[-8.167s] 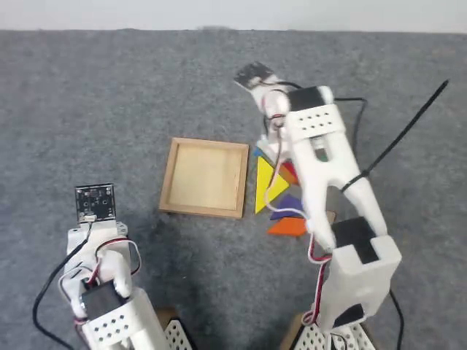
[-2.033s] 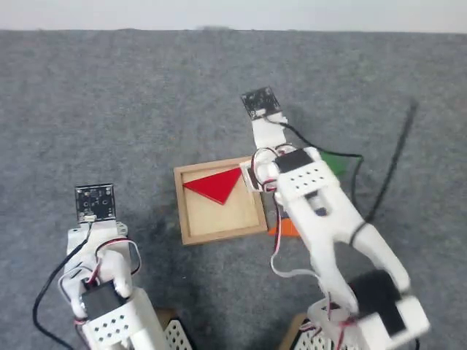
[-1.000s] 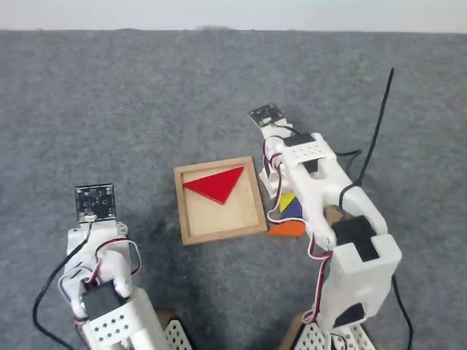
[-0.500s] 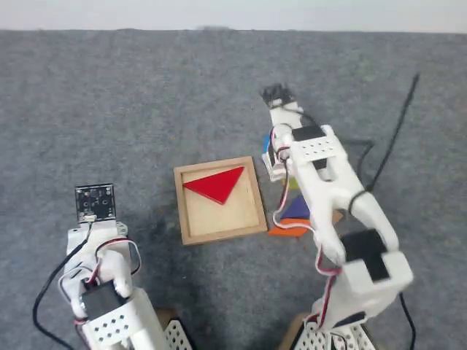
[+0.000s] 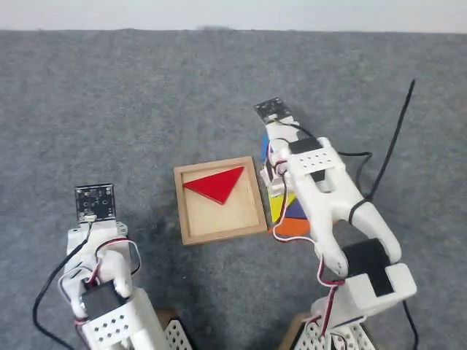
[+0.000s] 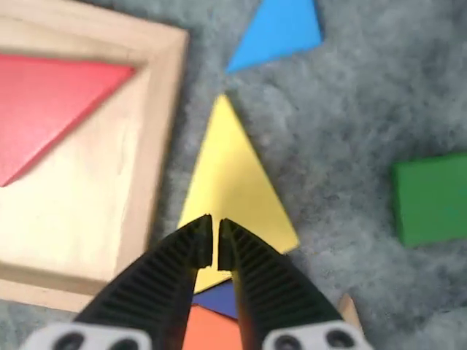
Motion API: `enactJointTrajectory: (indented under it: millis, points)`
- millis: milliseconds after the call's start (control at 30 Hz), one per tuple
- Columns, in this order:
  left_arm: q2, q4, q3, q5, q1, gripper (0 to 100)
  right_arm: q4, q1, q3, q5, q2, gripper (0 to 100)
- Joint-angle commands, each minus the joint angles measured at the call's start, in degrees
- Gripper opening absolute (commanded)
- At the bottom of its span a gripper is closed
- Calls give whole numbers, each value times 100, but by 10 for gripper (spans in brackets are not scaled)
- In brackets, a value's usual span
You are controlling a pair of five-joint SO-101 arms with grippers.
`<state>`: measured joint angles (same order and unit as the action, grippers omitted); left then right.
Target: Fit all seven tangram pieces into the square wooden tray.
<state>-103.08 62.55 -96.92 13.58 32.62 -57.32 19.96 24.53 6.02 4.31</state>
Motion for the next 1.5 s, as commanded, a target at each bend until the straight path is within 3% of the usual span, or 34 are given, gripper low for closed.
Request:
enactJointTrajectory:
  millis: [0,300,567,700,933,1133,1467]
  points:
    - [-88,18,48,70,-9,15,-163,13,53,352,-330,43]
    - [-88,18,48,70,-9,15,418,699,730,343,-884,178]
    - [-88,18,48,70,-9,15,831,163,580,-343,-110,254]
    - [-88,18,48,70,-9,15,769,22,211,-176,400,314]
    - [-88,18,48,70,-9,15,-198,4,-677,-176,1121,213]
    - [-88,18,48,70,-9,15,-303,-101,-888,-484,1279,2]
    - [-88,18,48,70,-9,15,-207,-295,-800,-492,629,10]
